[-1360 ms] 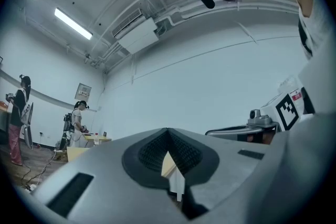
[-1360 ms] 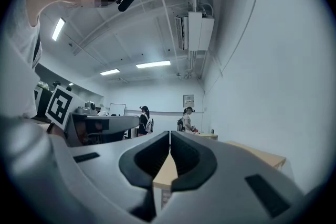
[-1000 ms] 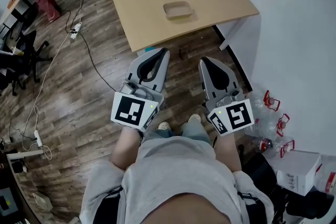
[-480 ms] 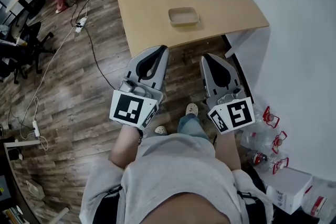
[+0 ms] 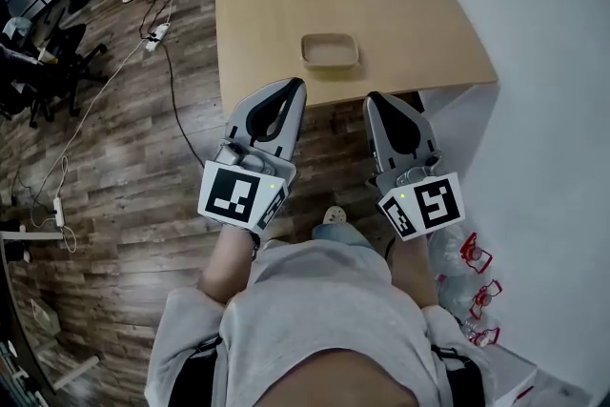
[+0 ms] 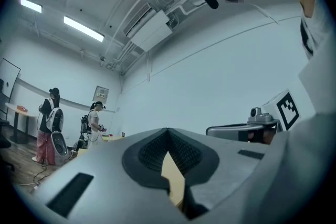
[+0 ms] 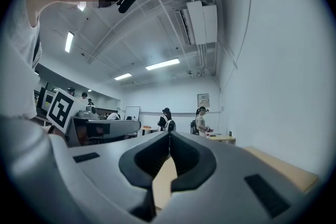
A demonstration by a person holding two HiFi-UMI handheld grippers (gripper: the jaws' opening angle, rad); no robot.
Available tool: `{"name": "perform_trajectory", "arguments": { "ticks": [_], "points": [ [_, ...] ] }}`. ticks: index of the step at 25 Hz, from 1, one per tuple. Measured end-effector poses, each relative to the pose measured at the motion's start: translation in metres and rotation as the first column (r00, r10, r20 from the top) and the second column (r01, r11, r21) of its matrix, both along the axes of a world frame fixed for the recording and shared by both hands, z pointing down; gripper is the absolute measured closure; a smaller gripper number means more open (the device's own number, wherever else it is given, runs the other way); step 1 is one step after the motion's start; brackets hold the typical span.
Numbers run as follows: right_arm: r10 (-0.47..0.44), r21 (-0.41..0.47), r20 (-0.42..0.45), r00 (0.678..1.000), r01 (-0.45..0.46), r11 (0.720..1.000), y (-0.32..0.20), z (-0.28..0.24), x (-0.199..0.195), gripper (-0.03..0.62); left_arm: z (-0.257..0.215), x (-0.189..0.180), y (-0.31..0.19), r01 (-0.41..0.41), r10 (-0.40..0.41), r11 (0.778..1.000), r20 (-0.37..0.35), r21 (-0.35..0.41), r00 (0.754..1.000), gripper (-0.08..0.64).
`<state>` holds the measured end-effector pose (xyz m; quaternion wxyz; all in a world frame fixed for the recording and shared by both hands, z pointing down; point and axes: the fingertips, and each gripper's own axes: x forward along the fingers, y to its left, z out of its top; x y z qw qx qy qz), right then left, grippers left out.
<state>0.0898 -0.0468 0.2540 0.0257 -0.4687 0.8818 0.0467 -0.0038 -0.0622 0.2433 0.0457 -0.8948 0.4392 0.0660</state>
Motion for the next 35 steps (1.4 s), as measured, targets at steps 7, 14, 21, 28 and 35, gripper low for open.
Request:
{"name": "perform_trajectory", "arguments": {
  "ticks": [7, 14, 21, 28, 35],
  "points": [
    [-0.074, 0.004, -0.007, 0.997, 0.074, 0.997, -0.032, -0.003, 0.028, 0.580, -0.003, 0.024, -0.025, 0.083, -0.083, 0.997, -0.006, 0.004, 0.997, 0.549],
    [-0.134, 0.008, -0.002, 0.991, 0.134, 0.991, -0.051, -0.003, 0.056, 0.580, -0.005, 0.052, -0.038, 0.143, -0.143, 0.990, -0.005, 0.013, 0.990, 0.549],
    [-0.159, -0.007, 0.019, 0.987, 0.159, 0.987, -0.060, 0.005, 0.070, 0.580, -0.001, 0.062, -0.040, 0.185, -0.185, 0.983, 0.003, 0.005, 0.983, 0.549],
    [-0.176, -0.020, 0.030, 0.984, 0.176, 0.984, -0.073, 0.013, 0.067, 0.580, 0.006, 0.055, -0.050, 0.215, -0.215, 0.977, 0.013, -0.006, 0.977, 0.549],
    [-0.164, -0.042, 0.027, 0.986, 0.165, 0.985, -0.106, 0.019, 0.059, 0.580, 0.009, 0.045, -0.085, 0.212, -0.212, 0.977, 0.009, -0.019, 0.977, 0.549]
  ]
}}
